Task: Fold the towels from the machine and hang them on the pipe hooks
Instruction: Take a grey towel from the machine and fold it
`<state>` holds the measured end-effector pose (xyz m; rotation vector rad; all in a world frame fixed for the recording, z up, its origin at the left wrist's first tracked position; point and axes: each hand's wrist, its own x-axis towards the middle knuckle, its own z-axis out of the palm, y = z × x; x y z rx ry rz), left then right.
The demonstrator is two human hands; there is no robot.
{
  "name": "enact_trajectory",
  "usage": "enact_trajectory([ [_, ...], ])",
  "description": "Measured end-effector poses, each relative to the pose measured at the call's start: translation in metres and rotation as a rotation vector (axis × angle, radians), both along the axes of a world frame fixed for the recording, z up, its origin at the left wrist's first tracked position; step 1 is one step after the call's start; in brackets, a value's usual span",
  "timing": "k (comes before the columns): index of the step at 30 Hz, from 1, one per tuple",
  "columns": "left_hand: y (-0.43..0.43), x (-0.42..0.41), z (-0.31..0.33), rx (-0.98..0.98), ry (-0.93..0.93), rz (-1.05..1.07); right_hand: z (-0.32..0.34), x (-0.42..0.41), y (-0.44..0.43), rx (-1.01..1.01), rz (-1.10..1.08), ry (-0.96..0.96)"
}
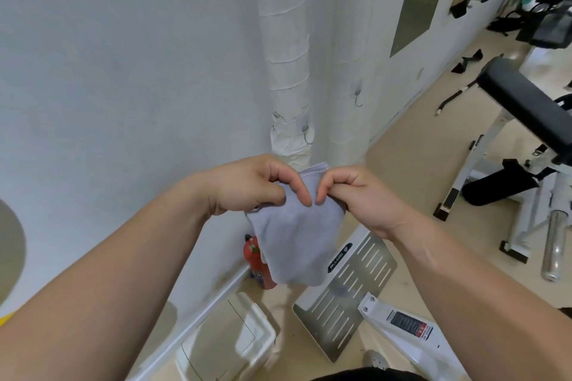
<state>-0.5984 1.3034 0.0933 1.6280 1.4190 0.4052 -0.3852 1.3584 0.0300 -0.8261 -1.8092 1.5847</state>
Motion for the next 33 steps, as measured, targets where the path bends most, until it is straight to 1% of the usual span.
enact_trajectory([
  [3, 0.002, -0.003, -0.005, 0.039, -0.101, 0.142, -0.011, 0.004, 0.001, -0.072, 0.045, -0.021],
  [6, 0.001, -0.01, -0.005, 0.11, -0.225, 0.266, -0.024, 0.004, -0.003, -0.13, 0.153, -0.059],
  [8, -0.001, -0.016, -0.004, 0.139, -0.312, 0.327, -0.033, -0.001, -0.007, -0.137, 0.232, -0.151],
  [11, -0.001, -0.037, -0.007, 0.17, -0.38, 0.454, -0.049, -0.011, -0.012, -0.048, 0.284, -0.355],
  [14, -0.006, -0.065, -0.014, 0.191, -0.32, 0.573, -0.069, -0.009, -0.01, -0.01, 0.228, -0.434],
  [17, -0.023, -0.081, -0.033, 0.11, -0.109, 0.595, -0.087, 0.006, 0.0, -0.027, 0.164, -0.506],
  [19, -0.036, -0.084, -0.054, 0.041, -0.037, 0.6, -0.094, 0.016, 0.006, -0.051, 0.148, -0.57],
  [22, -0.051, -0.082, -0.084, 0.013, -0.055, 0.669, -0.104, 0.029, 0.014, -0.078, 0.105, -0.595],
  [26, -0.06, -0.068, -0.104, 0.021, -0.191, 0.761, -0.11, 0.046, 0.013, -0.147, 0.126, -0.589],
  [30, -0.055, -0.059, -0.124, 0.011, -0.249, 0.783, -0.118, 0.059, 0.016, -0.091, 0.036, -0.661],
  [32, -0.052, -0.052, -0.132, 0.01, -0.281, 0.81, -0.12, 0.067, 0.021, -0.087, -0.035, -0.616],
  [33, -0.051, -0.047, -0.137, 0.012, -0.288, 0.821, -0.12, 0.073, 0.025, -0.122, -0.064, -0.569],
])
